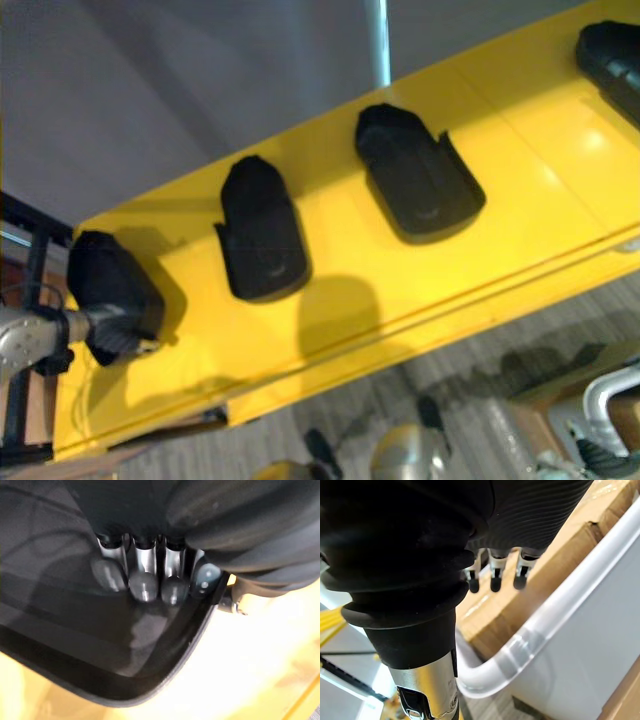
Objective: Walk over and take plastic housings, then place them on the shelf
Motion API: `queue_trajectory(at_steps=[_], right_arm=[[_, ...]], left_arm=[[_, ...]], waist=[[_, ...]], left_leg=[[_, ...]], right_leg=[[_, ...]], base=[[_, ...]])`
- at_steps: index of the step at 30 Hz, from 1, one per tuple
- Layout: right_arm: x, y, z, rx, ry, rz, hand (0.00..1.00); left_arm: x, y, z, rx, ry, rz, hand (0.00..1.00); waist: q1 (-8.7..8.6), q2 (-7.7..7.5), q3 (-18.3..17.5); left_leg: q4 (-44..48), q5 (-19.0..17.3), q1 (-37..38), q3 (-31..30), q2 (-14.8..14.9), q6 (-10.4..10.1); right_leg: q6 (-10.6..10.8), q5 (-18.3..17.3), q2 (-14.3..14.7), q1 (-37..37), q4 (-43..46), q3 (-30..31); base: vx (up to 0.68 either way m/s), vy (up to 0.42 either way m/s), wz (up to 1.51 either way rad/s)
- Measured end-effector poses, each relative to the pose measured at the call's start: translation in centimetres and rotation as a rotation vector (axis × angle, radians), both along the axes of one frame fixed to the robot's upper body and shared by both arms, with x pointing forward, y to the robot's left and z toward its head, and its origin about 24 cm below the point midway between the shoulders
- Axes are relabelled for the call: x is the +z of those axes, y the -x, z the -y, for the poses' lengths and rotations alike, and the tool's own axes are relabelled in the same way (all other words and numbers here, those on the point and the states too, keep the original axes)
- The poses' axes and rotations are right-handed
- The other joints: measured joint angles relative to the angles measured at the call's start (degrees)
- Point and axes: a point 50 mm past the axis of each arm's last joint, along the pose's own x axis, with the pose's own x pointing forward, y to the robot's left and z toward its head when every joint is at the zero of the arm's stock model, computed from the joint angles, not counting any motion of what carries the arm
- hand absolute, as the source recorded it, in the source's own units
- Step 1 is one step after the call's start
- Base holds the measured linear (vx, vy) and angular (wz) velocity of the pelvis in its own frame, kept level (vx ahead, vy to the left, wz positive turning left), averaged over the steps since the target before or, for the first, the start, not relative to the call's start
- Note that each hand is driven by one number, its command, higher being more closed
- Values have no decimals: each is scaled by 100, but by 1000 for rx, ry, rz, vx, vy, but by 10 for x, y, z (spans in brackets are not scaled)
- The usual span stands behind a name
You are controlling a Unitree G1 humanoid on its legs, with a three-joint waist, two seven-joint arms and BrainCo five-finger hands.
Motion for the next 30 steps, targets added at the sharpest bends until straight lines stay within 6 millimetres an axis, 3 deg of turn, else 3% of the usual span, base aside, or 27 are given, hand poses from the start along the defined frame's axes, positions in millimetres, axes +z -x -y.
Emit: queue_trajectory(at_steps=[11,16,22,24,30], right_arm=[[2,-1,2,18,1,2,0],[2,0,3,16,1,-1,0],[0,0,0,17,-3,5,0],[-6,3,-4,10,-23,-3,0],[-15,6,-12,-1,-61,-16,0]], left_arm=[[9,-6,2,-21,7,149,0],[20,-15,-2,33,-10,305,0],[64,-33,-4,121,96,627,0],[89,-34,0,136,207,748,0],[124,-30,13,101,362,870,0]], waist=[[-16,-18,143],[-19,-21,144],[-11,-40,153],[-10,-83,180],[1,-207,163]], left_leg=[[233,-188,-26,22,22,6],[336,-238,-92,1,32,16],[507,-327,-101,-14,56,25],[580,-354,-113,-43,76,23],[838,-499,-220,-264,104,18]], right_leg=[[3,3,-9,-10,9,133],[0,12,-16,-14,21,131],[0,12,-25,44,34,132],[0,12,-20,80,30,116],[15,34,-11,98,26,120]], base=[[-6,-6,-6],[-3,-6,0],[0,0,0],[0,0,0],[-2,-1,-1]])
